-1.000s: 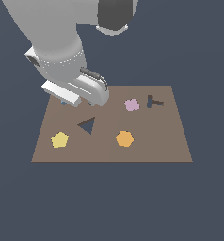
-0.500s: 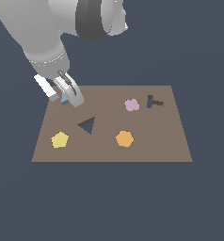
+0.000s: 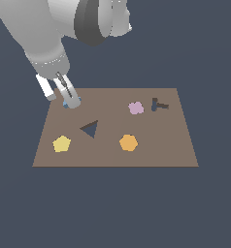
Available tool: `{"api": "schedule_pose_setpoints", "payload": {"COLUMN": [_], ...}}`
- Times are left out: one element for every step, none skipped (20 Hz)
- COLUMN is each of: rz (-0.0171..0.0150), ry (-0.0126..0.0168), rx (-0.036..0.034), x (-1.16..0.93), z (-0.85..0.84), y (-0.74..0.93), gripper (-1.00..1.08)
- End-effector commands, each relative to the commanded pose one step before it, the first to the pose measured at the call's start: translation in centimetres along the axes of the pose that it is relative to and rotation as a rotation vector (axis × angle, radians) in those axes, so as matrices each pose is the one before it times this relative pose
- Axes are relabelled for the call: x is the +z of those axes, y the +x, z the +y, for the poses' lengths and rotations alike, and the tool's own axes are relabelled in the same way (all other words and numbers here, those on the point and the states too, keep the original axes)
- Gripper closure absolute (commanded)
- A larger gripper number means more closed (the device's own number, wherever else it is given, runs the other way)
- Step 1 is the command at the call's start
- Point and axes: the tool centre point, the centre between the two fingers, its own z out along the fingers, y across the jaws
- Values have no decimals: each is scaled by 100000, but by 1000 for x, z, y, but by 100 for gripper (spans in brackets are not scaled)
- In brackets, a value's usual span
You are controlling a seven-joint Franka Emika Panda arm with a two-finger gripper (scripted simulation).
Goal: Insert a designated object into the corresponding slot on a board.
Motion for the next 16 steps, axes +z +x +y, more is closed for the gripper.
{"api": "schedule_pose_setpoints", "payload": {"rz": [1,0,0,0,0,2,0,0,-6,0,0,0,0,0,0,0], "ry": [6,0,0,0,0,42,0,0,51,0,0,0,0,0,0,0], "rx": [11,0,0,0,0,25,0,0,46,0,0,0,0,0,0,0], "x": [-1,34,101,169,237,289,355,305,222,169,102,34,0,0,0,0], "z": [2,-1,-3,-6,-7,4,-9,-7,17,-3,-2,0,0,0,0,0], "y": [1,-1,-2,-5,-8,-3,-17,-17,1,-11,-7,-2,0,0,0,0], "gripper": [-92,-92,-92,-92,-92,-92,-92,-92,-92,-92,-92,-92,108,108,108,108]}}
